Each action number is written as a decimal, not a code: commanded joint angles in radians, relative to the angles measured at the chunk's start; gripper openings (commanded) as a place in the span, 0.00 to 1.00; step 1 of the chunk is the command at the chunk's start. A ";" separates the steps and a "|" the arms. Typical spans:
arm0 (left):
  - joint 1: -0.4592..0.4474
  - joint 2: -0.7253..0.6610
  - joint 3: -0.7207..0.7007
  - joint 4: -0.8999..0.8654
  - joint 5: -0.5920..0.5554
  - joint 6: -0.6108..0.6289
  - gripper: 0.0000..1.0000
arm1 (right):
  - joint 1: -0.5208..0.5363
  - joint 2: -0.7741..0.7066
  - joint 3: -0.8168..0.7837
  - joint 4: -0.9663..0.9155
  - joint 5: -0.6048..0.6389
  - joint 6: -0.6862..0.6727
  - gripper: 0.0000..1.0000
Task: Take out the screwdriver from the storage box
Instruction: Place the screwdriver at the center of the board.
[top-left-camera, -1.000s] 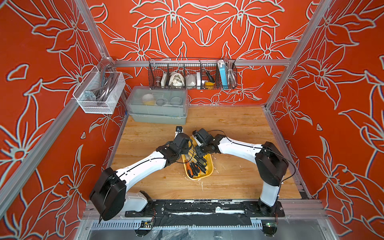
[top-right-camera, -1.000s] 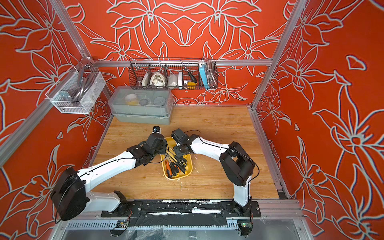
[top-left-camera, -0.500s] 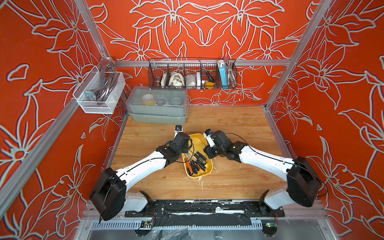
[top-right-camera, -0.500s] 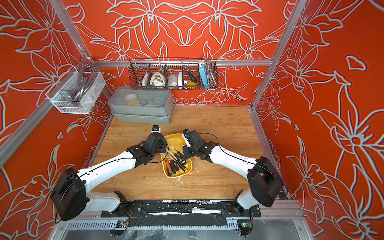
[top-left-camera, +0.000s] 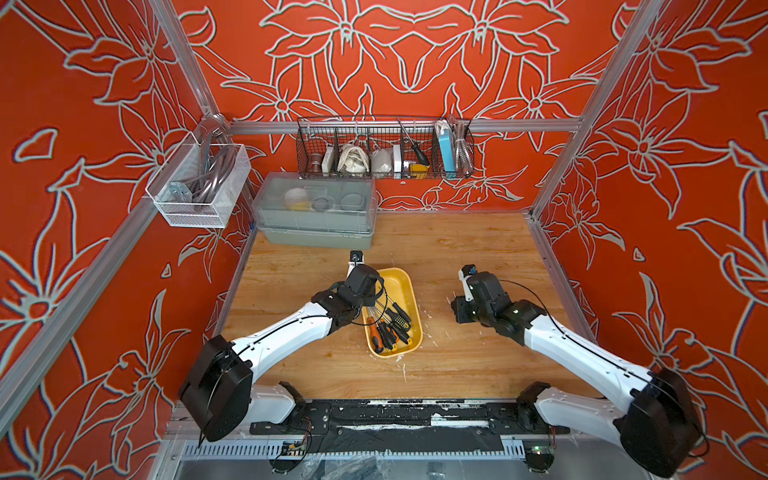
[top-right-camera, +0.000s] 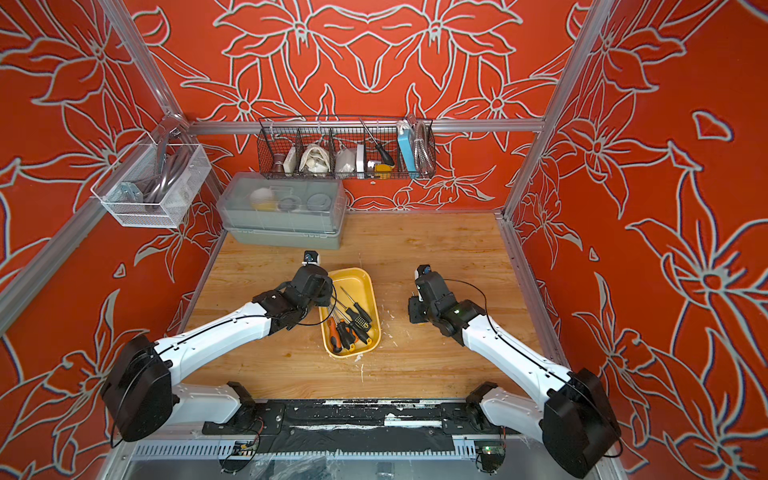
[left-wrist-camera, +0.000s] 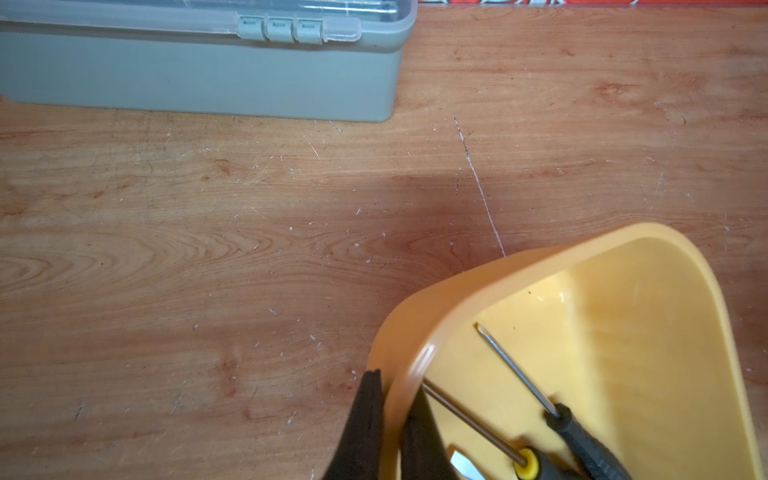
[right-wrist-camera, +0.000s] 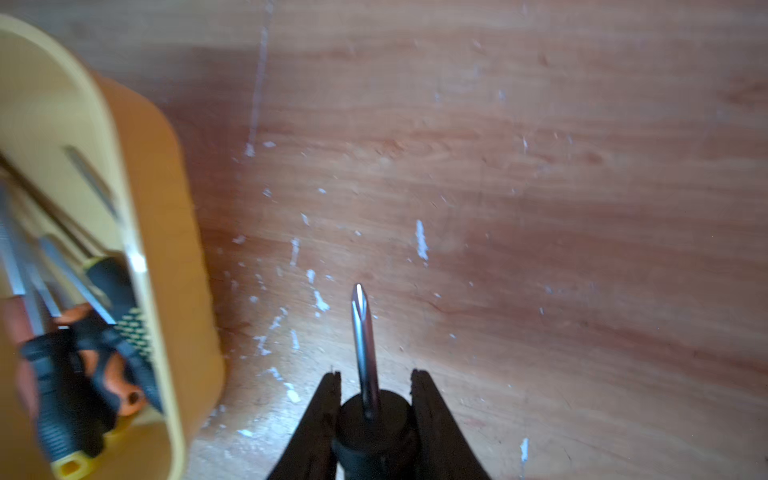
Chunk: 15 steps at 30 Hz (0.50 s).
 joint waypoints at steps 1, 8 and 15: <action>0.005 -0.012 0.022 0.007 -0.022 0.013 0.00 | -0.040 0.047 -0.037 -0.005 -0.002 0.041 0.00; 0.005 -0.015 0.022 0.008 -0.019 0.013 0.00 | -0.088 0.178 -0.023 0.056 -0.056 0.045 0.00; 0.005 -0.020 0.015 0.015 -0.018 0.011 0.00 | -0.113 0.256 0.013 0.057 -0.077 0.032 0.00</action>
